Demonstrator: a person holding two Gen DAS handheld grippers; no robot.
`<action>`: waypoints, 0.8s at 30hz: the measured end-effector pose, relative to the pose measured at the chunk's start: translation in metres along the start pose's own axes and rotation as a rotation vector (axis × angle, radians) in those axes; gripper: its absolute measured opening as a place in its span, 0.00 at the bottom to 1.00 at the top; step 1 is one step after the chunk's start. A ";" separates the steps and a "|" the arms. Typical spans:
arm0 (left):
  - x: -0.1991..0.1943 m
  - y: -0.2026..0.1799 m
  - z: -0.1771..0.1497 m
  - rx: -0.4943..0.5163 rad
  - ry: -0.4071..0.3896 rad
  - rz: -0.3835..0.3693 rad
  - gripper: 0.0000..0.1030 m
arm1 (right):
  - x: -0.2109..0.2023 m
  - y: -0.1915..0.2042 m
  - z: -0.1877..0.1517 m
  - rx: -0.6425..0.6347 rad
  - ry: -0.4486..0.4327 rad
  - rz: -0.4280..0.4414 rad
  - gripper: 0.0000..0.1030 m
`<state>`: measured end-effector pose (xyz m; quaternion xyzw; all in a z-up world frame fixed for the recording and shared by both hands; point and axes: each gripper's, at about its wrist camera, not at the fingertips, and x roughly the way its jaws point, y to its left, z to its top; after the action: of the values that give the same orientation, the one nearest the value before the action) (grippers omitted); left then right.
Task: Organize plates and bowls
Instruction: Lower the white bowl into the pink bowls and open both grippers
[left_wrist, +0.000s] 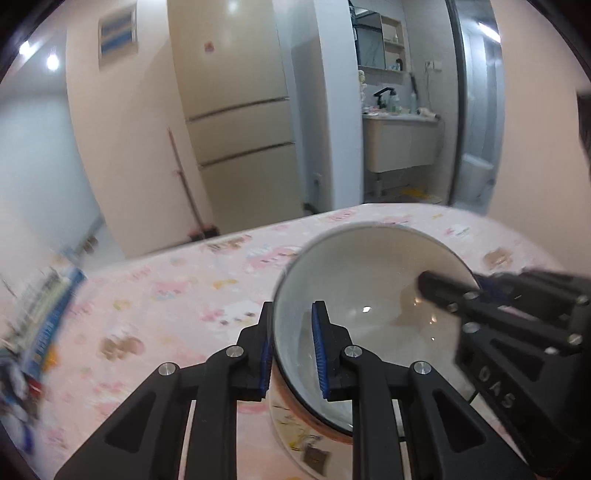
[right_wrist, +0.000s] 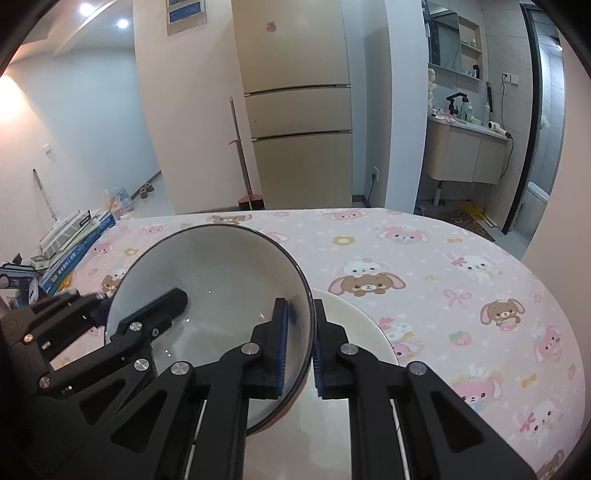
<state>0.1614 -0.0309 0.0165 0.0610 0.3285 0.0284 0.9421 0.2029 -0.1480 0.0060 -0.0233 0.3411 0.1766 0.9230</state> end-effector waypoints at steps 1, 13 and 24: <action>0.004 0.003 -0.001 -0.019 0.020 -0.013 0.20 | 0.000 0.001 -0.001 -0.004 -0.005 -0.012 0.09; -0.001 0.019 -0.008 -0.089 -0.021 -0.098 0.20 | -0.004 -0.004 -0.001 0.003 -0.021 0.016 0.07; -0.062 0.031 -0.010 -0.118 -0.323 -0.086 0.77 | -0.032 -0.012 -0.007 0.014 -0.124 0.019 0.07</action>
<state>0.1061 -0.0051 0.0507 -0.0044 0.1730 -0.0028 0.9849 0.1804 -0.1698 0.0202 -0.0026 0.2845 0.1839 0.9409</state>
